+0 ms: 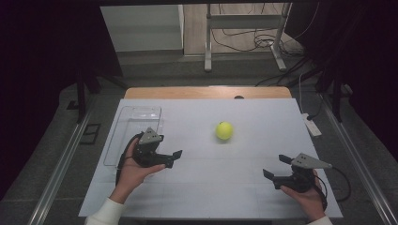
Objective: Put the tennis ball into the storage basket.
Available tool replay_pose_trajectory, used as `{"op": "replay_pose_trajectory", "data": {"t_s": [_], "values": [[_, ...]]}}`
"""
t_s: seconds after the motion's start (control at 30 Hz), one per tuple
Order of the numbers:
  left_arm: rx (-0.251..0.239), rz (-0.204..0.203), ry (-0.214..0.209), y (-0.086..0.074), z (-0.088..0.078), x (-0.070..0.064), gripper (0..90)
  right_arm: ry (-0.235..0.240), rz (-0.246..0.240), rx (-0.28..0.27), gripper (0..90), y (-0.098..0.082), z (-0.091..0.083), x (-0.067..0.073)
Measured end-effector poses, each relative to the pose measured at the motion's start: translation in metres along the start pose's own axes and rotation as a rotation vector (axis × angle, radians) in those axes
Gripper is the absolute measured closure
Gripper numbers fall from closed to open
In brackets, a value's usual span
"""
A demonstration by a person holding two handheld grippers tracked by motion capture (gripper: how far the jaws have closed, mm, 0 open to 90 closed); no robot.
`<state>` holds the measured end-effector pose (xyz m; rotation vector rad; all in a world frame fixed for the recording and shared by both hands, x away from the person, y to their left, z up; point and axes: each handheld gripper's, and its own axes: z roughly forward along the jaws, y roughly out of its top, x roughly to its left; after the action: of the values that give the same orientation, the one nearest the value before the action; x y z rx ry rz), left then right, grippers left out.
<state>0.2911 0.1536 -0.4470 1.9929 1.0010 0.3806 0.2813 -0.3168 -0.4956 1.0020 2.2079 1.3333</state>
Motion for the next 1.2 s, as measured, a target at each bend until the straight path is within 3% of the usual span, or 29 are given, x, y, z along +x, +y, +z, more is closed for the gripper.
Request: {"op": "replay_pose_trajectory", "data": {"t_s": [1.2], "values": [[0.017,0.017,-0.034,0.024,0.02,-0.004,9.9,0.001,0.0,0.001,11.2,0.0,0.001,-0.001]]}}
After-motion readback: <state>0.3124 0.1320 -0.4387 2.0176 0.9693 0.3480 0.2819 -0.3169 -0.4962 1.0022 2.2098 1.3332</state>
